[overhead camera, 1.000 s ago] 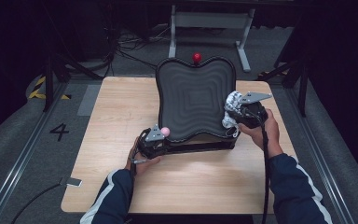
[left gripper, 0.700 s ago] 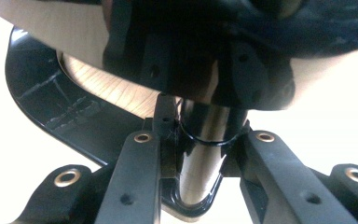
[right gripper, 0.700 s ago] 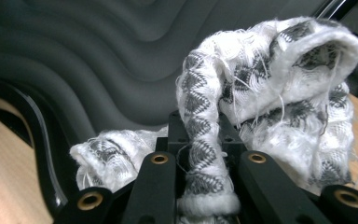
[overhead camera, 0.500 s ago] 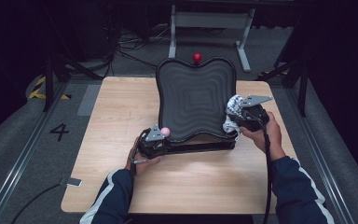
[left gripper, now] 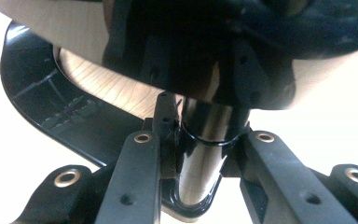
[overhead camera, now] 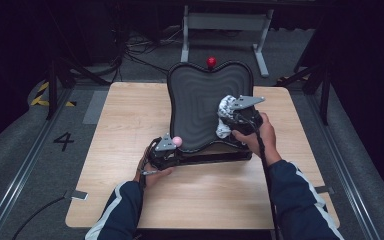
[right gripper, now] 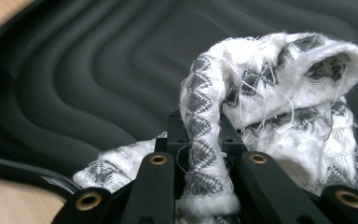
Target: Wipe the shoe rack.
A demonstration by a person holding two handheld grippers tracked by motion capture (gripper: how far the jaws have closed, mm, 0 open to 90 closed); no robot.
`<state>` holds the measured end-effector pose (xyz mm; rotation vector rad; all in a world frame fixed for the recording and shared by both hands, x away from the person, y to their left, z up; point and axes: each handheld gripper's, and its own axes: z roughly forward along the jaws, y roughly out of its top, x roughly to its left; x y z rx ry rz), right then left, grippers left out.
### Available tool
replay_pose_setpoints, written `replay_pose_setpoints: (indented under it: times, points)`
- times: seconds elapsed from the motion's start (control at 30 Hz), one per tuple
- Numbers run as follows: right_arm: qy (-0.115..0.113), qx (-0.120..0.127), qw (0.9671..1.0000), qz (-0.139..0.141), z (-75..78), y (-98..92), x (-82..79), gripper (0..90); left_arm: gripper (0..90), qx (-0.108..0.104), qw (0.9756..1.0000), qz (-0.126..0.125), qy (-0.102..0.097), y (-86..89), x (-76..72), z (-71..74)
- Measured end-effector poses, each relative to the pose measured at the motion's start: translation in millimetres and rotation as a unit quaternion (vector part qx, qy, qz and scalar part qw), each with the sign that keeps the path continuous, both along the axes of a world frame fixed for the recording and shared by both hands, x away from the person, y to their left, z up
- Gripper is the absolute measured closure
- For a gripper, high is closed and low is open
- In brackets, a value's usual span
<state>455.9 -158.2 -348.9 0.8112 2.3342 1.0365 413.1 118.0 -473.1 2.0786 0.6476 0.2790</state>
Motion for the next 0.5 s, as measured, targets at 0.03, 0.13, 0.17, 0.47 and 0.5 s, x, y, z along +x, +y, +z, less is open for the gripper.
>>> replay_pose_setpoints:
  times: [0.03,0.13,0.17,0.47,0.5]
  points:
    - [0.002,0.0,0.9999,0.013,-0.4,13.8,-0.5,80.8,74.5,0.002,1.0,0.0,-0.001,0.1,0.0,0.2]
    - [0.001,-0.001,0.9996,0.028,-1.2,30.0,-1.8,80.7,74.5,0.002,1.0,0.0,-0.001,0.3,0.0,0.1]
    - [0.003,0.0,0.9995,0.032,-1.6,35.4,-2.8,80.7,74.5,0.002,1.0,0.001,0.0,0.3,-0.2,0.0]
    - [0.013,0.003,0.9979,0.063,-2.8,77.3,-6.8,80.4,74.5,-0.005,1.0,0.004,-0.001,-0.1,-0.5,-1.3]
    - [0.013,0.001,0.9977,0.066,-2.9,82.1,-7.7,80.4,74.5,-0.004,1.0,0.004,-0.002,0.1,-0.4,-1.3]
